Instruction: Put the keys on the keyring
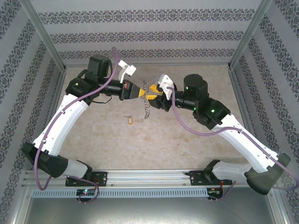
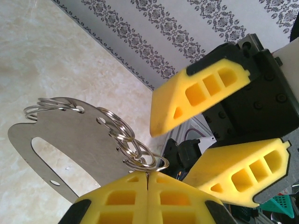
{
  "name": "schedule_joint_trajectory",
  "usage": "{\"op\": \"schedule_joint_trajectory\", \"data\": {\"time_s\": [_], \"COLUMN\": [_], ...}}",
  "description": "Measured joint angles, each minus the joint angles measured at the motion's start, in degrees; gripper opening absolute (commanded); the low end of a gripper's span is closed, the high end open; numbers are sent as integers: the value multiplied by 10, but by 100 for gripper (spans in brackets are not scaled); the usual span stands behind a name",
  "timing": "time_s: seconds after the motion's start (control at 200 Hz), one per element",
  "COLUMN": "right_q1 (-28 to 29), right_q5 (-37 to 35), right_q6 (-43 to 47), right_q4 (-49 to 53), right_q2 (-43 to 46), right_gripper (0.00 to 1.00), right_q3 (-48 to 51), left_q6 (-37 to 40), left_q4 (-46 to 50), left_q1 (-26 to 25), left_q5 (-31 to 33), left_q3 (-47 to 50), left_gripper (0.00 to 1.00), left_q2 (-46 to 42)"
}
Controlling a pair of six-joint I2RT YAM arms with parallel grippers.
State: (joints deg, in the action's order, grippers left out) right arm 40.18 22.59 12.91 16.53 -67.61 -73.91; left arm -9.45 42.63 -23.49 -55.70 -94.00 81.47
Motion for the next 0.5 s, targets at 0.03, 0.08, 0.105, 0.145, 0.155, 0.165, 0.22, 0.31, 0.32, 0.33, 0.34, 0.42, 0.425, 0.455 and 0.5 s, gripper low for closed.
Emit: {"op": "schedule_joint_trajectory", "data": {"time_s": [0.03, 0.08, 0.105, 0.145, 0.155, 0.165, 0.22, 0.31, 0.32, 0.33, 0.34, 0.42, 0.425, 0.455, 0.5], "right_q1": [2, 2, 2, 2, 2, 2, 2, 2, 2, 2, 2, 2, 2, 2, 2], "right_q5": [-3, -7, -9, -11, -12, -12, -14, -21, -22, -22, -23, -27, -28, -29, -33], "right_q6": [6, 11, 13, 17, 19, 21, 25, 30, 31, 33, 33, 39, 40, 41, 43], "right_q4": [2, 5, 6, 10, 10, 12, 16, 19, 19, 19, 20, 21, 21, 21, 21], "right_q2": [-2, -5, -6, -9, -9, -10, -15, -19, -19, -19, -19, -19, -19, -19, -19], "right_gripper": [34, 33, 32, 30, 30, 30, 27, 25, 24, 24, 23, 18, 18, 16, 13], "right_q3": [-2, -4, -4, -6, -7, -7, -13, -18, -19, -19, -19, -21, -21, -22, -22], "left_q6": [0, 0, 0, 0, 0, 0, 0, 0, 0, 0, 0, 0, 0, 0, 0], "left_q4": [0, 0, 0, 0, 0, 0, 0, 1, 2, 2, 2, 2, 2, 2, 2], "left_q1": [0, 0, 0, 0, 0, 0, 0, 0, 0, 0, 0, 0, 0, 0, 0], "left_q5": [0, 0, -1, -1, 0, 0, -1, -1, -1, -1, -1, -3, -3, -3, -3], "left_q3": [0, -1, -2, -2, -2, -2, -3, -5, -5, -5, -5, -8, -8, -9, -9], "left_gripper": [0, 0, 0, 0, 0, 0, 0, 0, 0, 0, 0, 0, 0, 0, 0], "left_q2": [0, 2, 3, 3, 4, 4, 6, 7, 7, 7, 8, 9, 9, 9, 9]}}
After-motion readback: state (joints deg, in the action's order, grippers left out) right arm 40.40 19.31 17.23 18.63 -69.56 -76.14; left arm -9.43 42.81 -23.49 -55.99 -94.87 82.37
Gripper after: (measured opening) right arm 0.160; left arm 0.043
